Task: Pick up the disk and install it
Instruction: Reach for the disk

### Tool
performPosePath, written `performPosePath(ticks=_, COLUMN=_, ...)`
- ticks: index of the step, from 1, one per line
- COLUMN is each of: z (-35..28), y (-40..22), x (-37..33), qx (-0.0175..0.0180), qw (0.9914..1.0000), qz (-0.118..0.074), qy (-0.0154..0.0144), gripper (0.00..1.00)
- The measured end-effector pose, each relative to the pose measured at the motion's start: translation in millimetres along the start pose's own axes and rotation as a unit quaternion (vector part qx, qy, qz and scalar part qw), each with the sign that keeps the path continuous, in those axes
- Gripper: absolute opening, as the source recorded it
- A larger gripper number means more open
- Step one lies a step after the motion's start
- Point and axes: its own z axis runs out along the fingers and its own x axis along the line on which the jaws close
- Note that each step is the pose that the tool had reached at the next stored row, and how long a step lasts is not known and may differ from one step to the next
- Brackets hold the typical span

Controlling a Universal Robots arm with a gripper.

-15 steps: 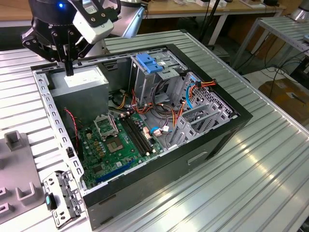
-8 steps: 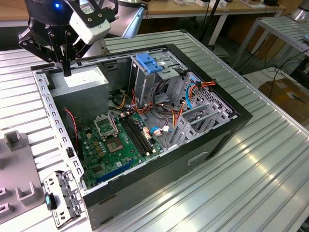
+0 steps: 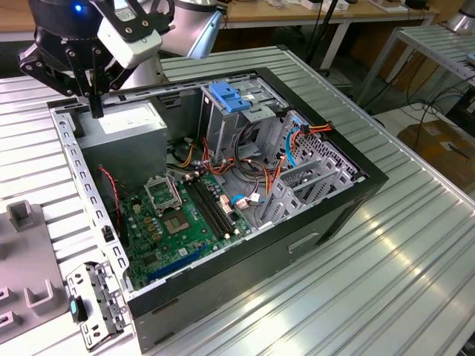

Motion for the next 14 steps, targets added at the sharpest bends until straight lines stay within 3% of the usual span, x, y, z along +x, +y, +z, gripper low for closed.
performPosePath(ticks=14, z=0.1, y=4.1, x=10.8, qx=-0.0004, qw=1.0, qz=0.0, qy=0.0, gripper=0.11)
